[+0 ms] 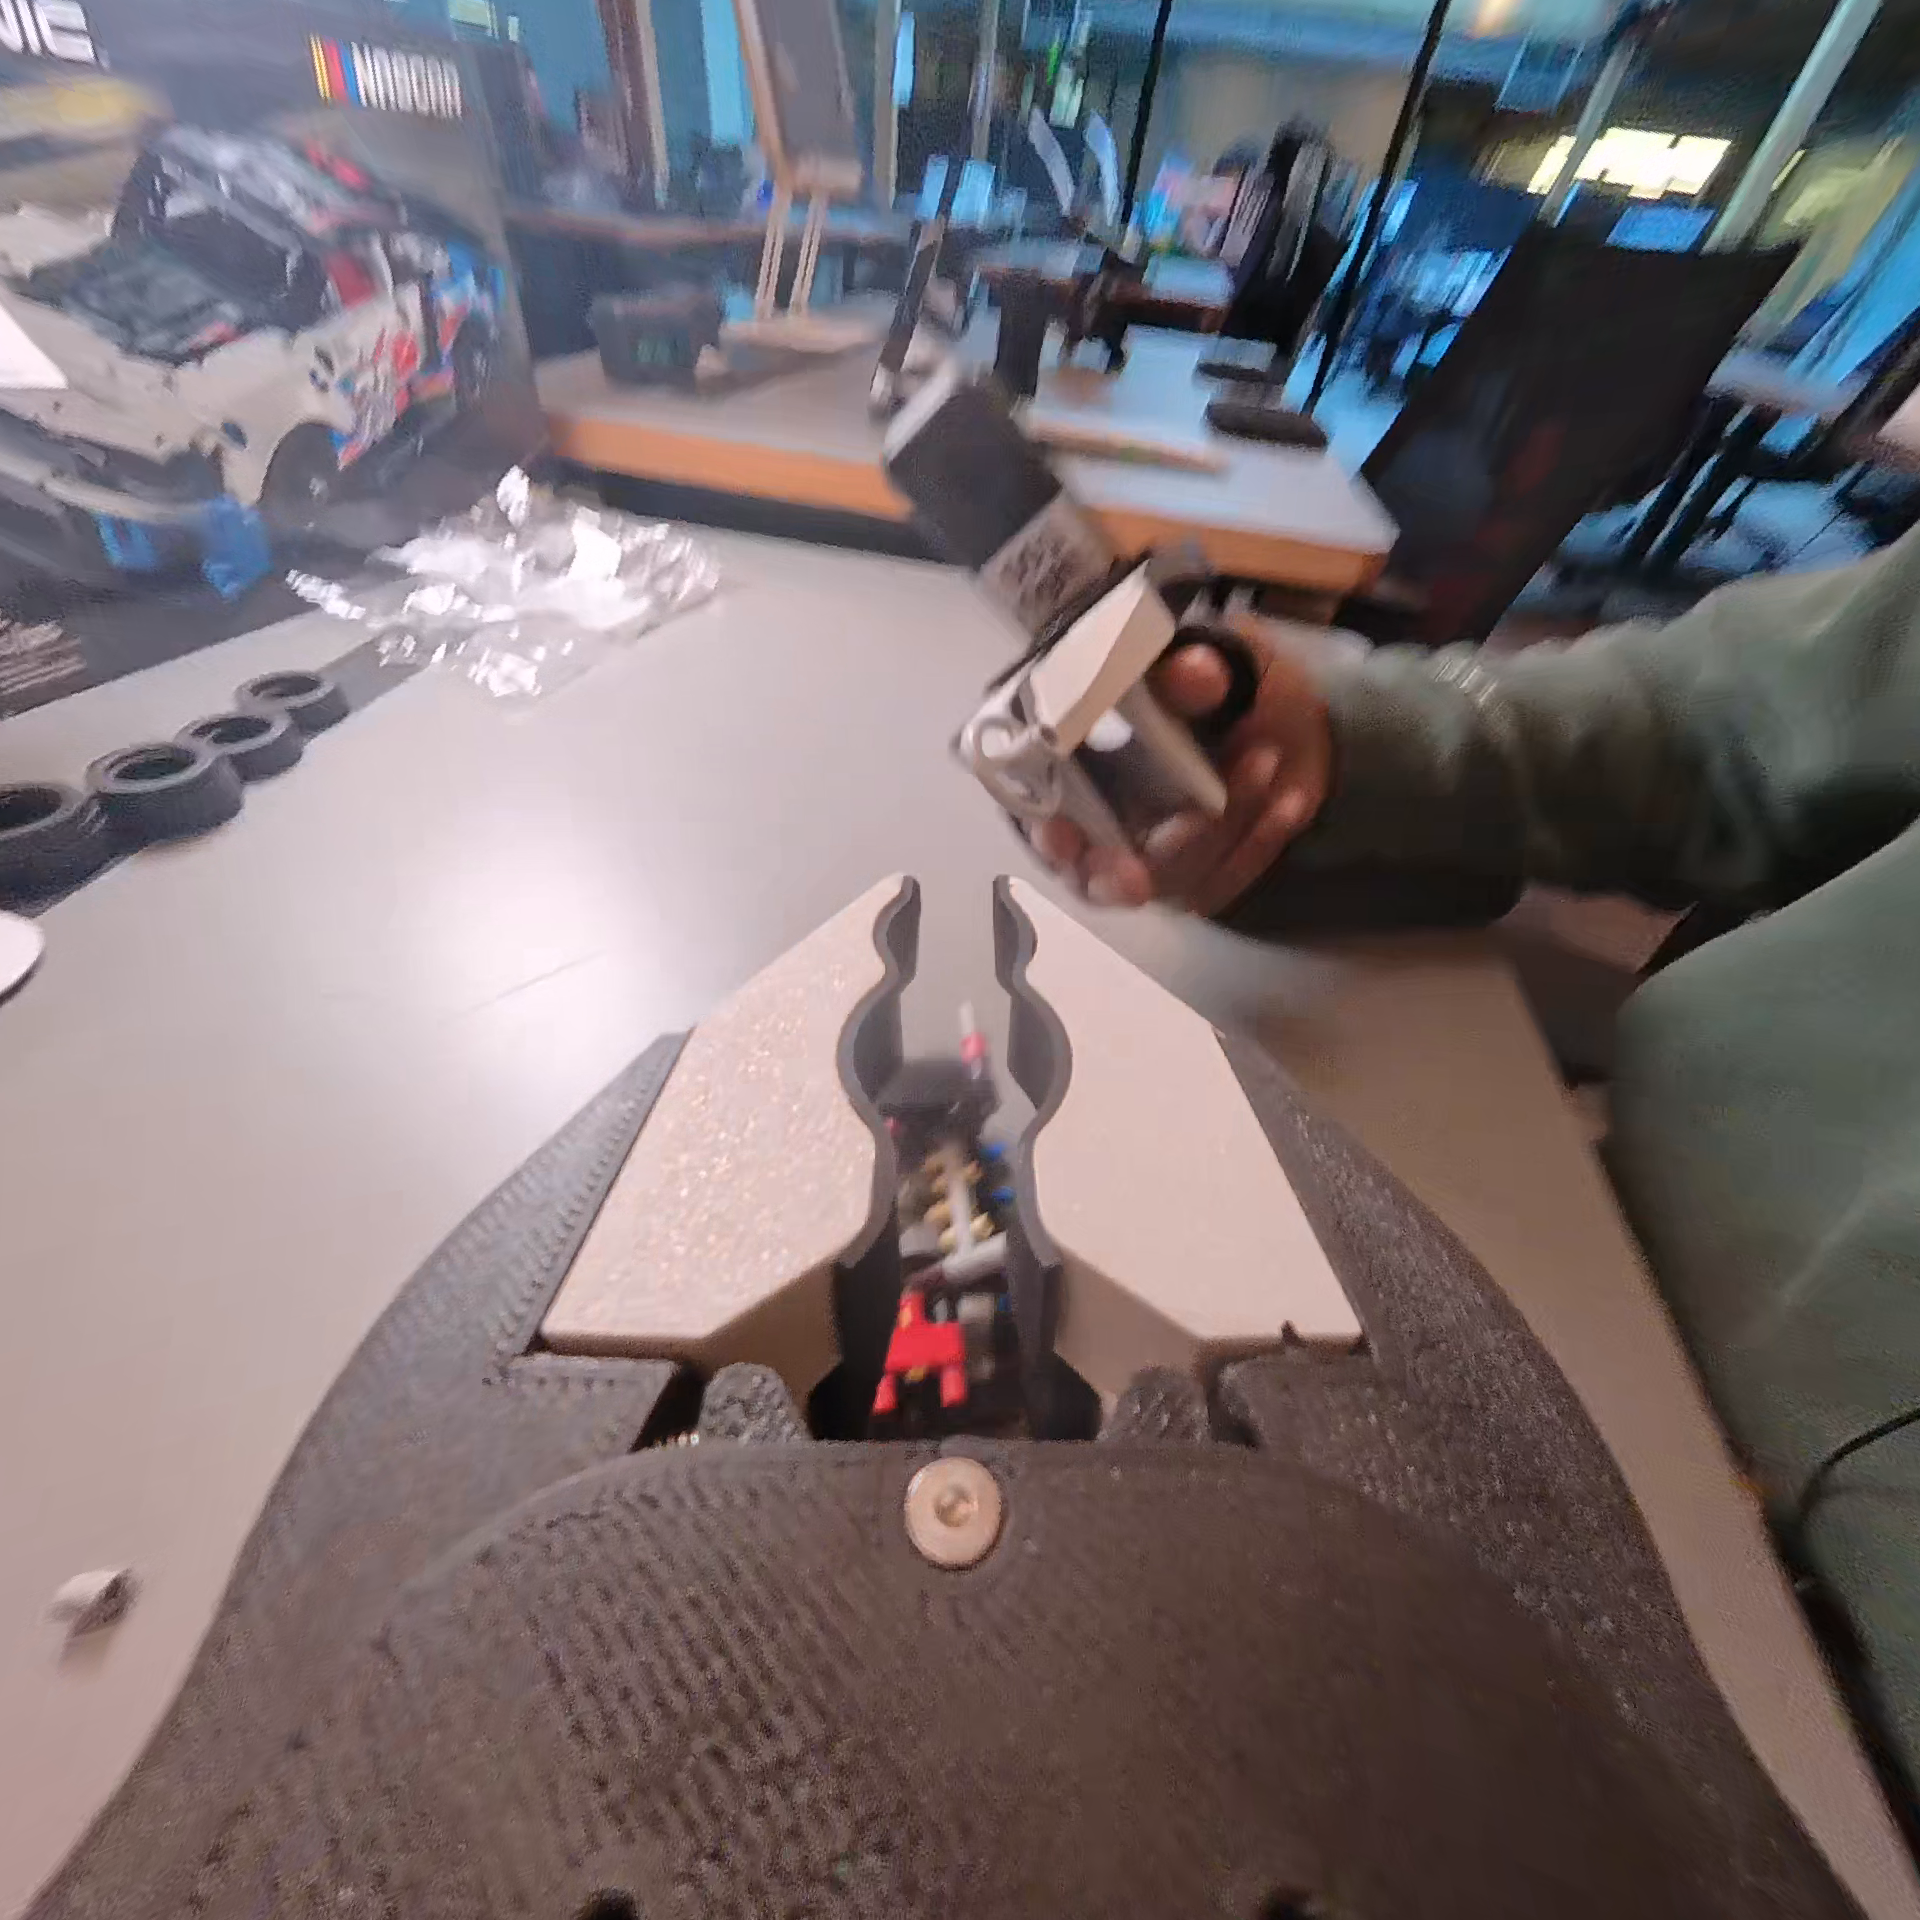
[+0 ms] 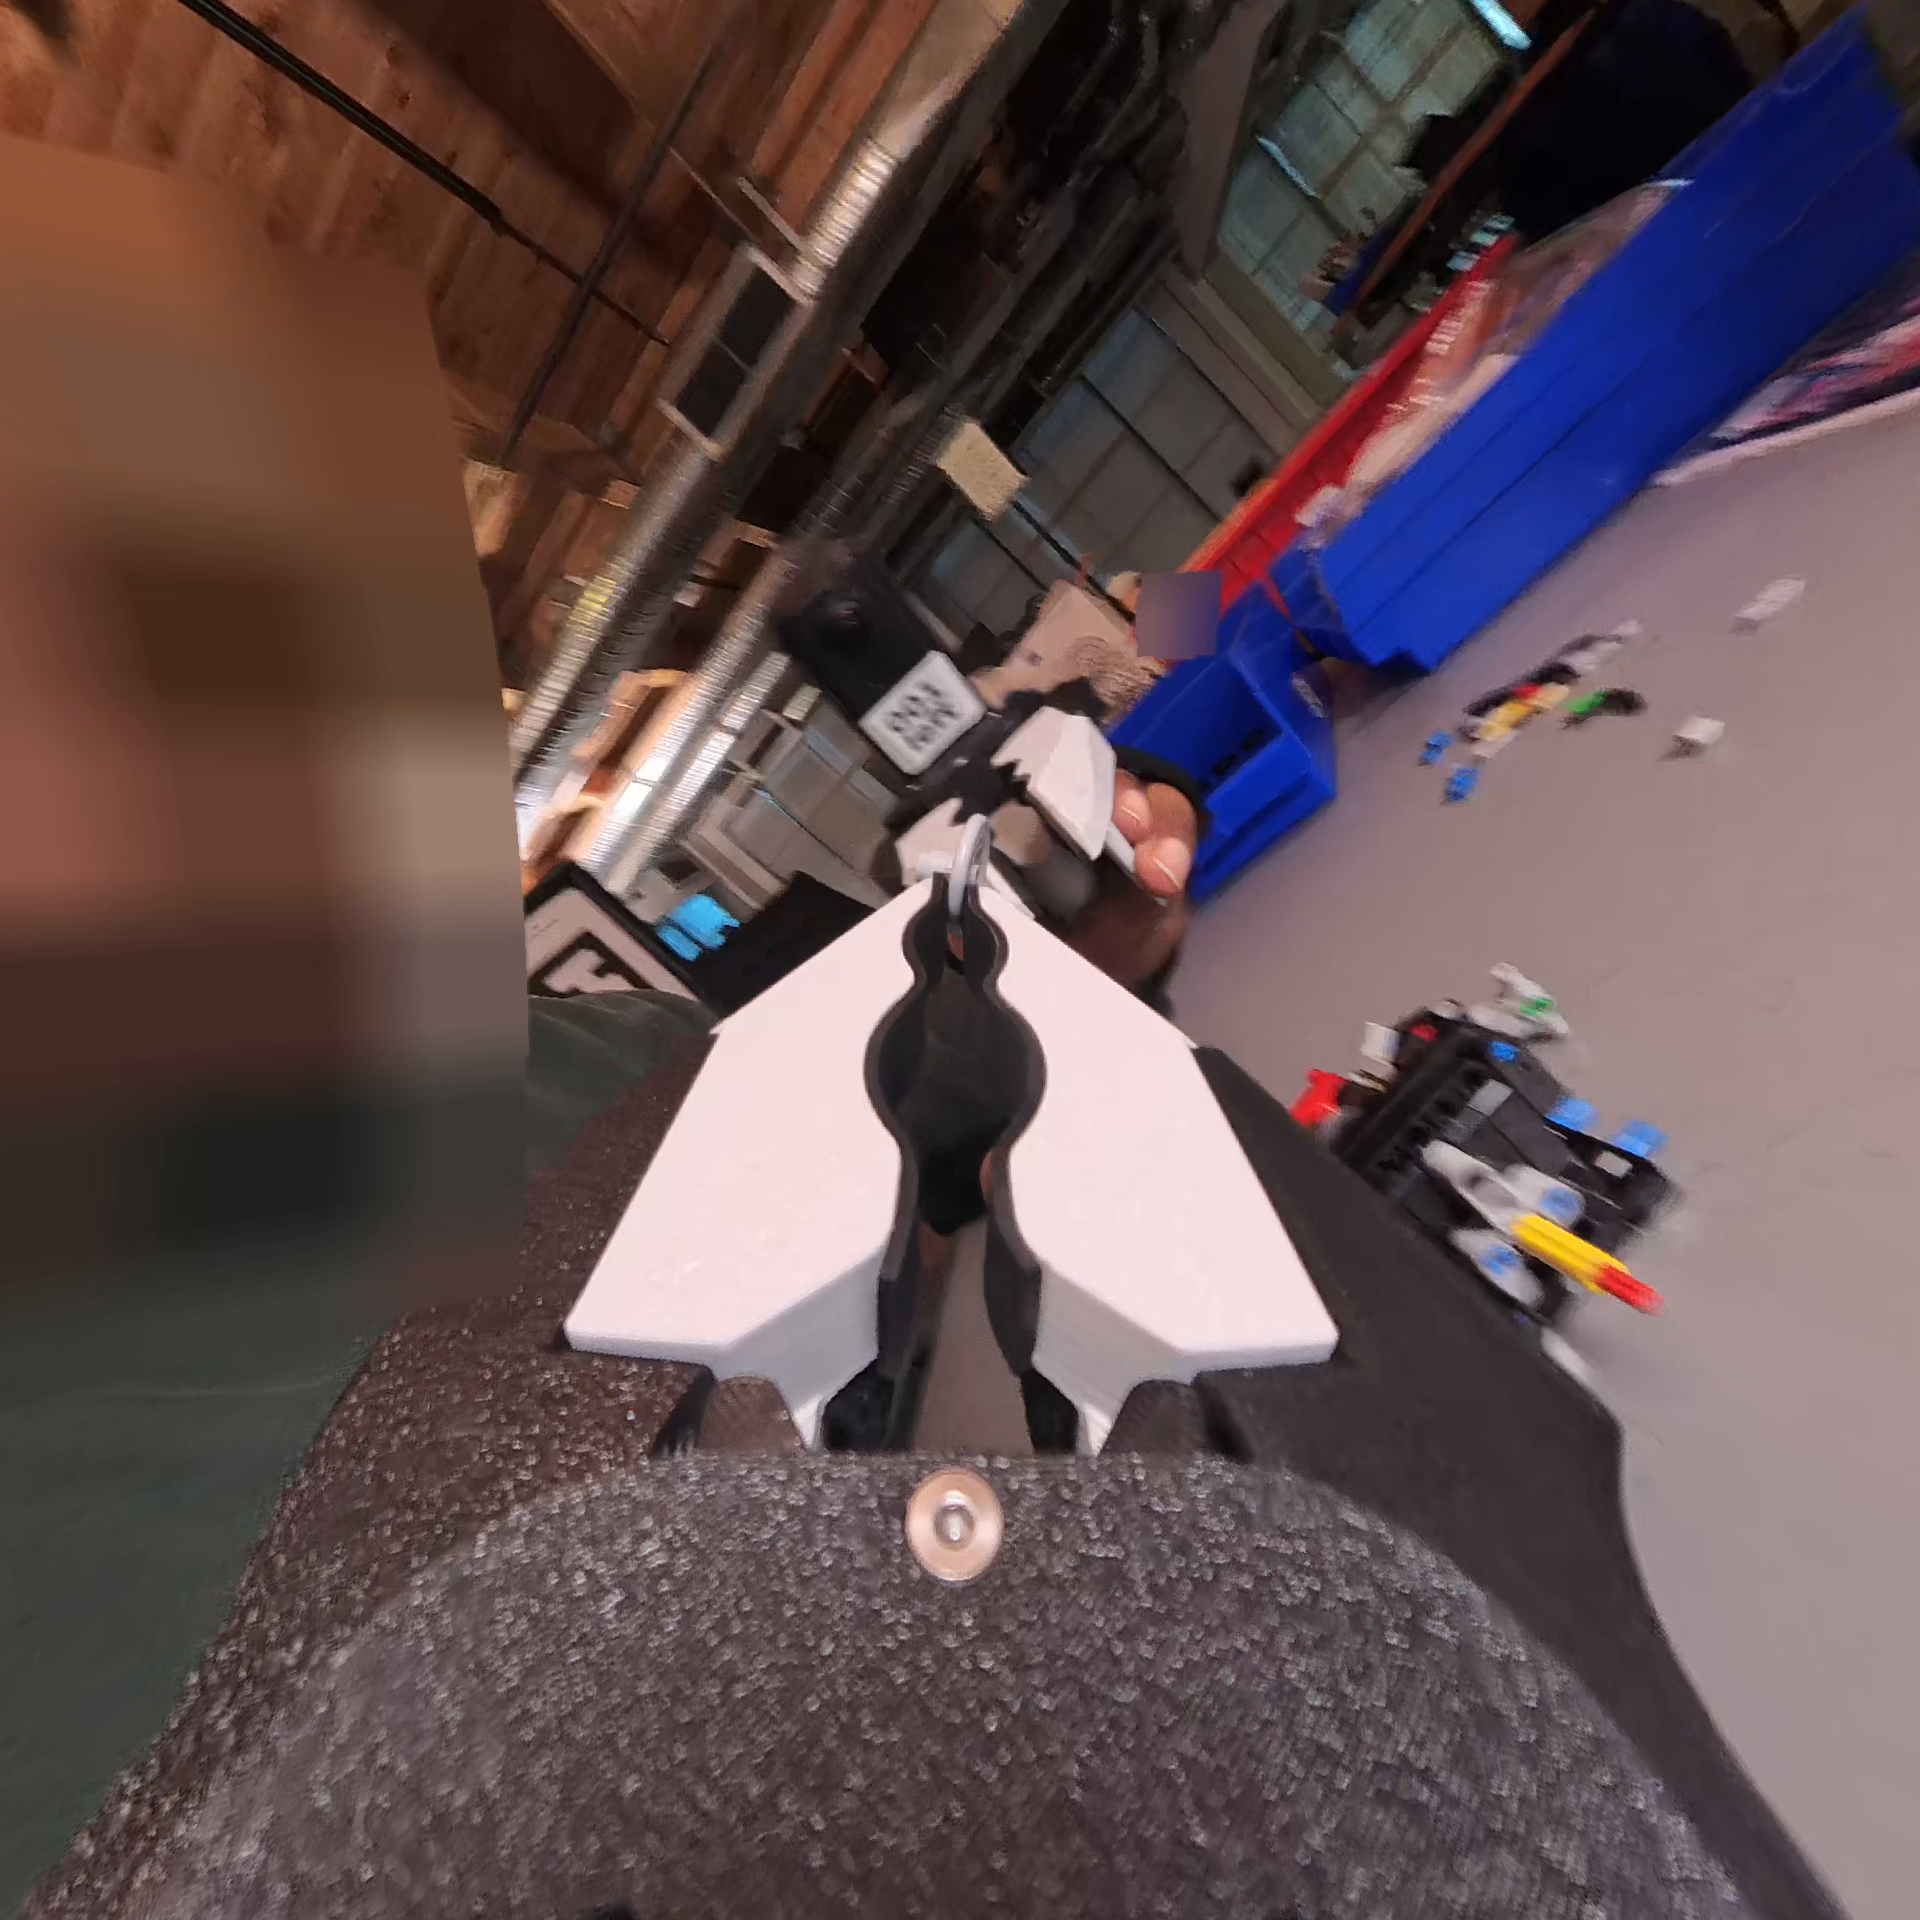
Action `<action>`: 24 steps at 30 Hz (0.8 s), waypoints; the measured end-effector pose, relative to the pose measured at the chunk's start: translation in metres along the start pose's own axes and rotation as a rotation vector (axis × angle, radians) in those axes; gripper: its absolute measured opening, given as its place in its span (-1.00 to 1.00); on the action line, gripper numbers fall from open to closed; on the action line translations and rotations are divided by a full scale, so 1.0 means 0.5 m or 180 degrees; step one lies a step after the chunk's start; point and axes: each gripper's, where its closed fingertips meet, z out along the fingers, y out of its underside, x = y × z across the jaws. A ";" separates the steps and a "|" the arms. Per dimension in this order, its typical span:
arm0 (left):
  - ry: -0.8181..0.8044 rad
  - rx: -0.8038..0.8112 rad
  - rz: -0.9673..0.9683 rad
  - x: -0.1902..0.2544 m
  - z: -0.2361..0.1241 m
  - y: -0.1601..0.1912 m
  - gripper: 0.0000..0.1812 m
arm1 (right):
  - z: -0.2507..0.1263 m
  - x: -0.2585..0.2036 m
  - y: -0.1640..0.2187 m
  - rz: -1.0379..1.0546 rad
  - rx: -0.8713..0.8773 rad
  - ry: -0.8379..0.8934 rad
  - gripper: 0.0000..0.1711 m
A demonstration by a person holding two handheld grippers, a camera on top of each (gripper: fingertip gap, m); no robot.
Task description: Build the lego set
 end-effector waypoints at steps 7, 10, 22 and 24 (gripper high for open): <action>-0.0148 -0.1016 0.0467 -0.017 0.044 0.129 -0.86 | -0.138 0.161 0.041 -0.0851 -0.0982 0.2333 -1.00; -0.0159 -0.1170 0.0620 -0.016 0.069 0.144 -0.84 | -0.149 0.173 0.073 -0.0897 -0.1234 0.2620 -1.00; -0.0183 -0.1492 0.1081 -0.005 0.089 0.170 -0.80 | -0.118 0.168 0.100 -0.0825 -0.1288 0.2775 -1.00; -0.0180 -0.1480 0.1069 -0.005 0.088 0.170 -0.80 | -0.114 0.166 0.101 -0.0788 -0.1266 0.2772 -1.00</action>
